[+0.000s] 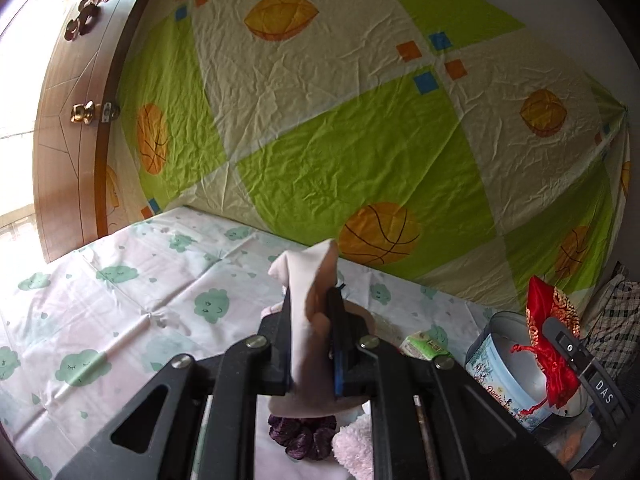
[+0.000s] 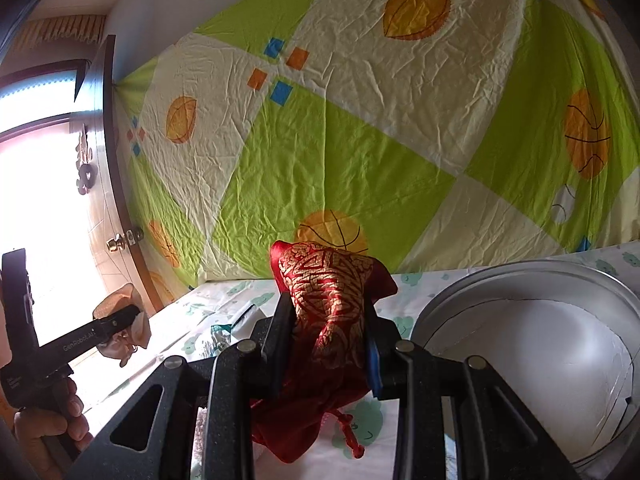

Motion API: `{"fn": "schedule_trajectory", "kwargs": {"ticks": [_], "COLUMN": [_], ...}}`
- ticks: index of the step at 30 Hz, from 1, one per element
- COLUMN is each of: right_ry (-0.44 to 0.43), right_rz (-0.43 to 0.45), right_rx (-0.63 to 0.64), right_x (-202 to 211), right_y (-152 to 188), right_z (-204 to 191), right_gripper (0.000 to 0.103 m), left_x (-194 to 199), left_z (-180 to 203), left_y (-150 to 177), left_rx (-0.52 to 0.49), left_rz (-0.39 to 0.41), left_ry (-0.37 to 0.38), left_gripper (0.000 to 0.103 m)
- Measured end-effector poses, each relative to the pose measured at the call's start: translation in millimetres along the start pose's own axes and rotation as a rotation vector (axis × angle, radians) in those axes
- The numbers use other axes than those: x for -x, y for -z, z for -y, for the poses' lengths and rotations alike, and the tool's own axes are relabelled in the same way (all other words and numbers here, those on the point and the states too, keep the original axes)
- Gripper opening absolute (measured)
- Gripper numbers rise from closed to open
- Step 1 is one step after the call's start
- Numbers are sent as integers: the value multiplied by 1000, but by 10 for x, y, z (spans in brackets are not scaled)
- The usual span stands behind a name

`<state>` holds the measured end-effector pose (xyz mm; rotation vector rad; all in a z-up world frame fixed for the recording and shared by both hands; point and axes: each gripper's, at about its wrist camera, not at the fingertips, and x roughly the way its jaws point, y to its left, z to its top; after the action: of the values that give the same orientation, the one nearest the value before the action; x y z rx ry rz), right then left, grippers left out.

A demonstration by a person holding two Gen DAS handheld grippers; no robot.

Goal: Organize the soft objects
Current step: 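Carry both items over the round tin and open both tools to drop them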

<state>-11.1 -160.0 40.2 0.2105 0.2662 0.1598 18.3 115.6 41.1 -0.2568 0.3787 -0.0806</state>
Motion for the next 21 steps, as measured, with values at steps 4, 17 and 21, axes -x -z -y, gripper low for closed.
{"fn": "schedule_trajectory", "kwargs": {"ticks": [4,17,21], "right_ry": [54,243,309], "right_rz": [48,118,117], "right_rx": [13,-23,-3], "right_x": [121,460,539], "right_y": [-56,-208,-220], "right_z": [153,1008,1243], "right_gripper": [33,33,33], "left_x": [101,-64,-118], "left_z": [257,1244,1561], "left_y": [-25,145,211], "left_rx": [-49,-128,-152], "left_rz": [29,-10,-22], "left_ry": [38,205,253], "left_gripper": [12,12,12]}}
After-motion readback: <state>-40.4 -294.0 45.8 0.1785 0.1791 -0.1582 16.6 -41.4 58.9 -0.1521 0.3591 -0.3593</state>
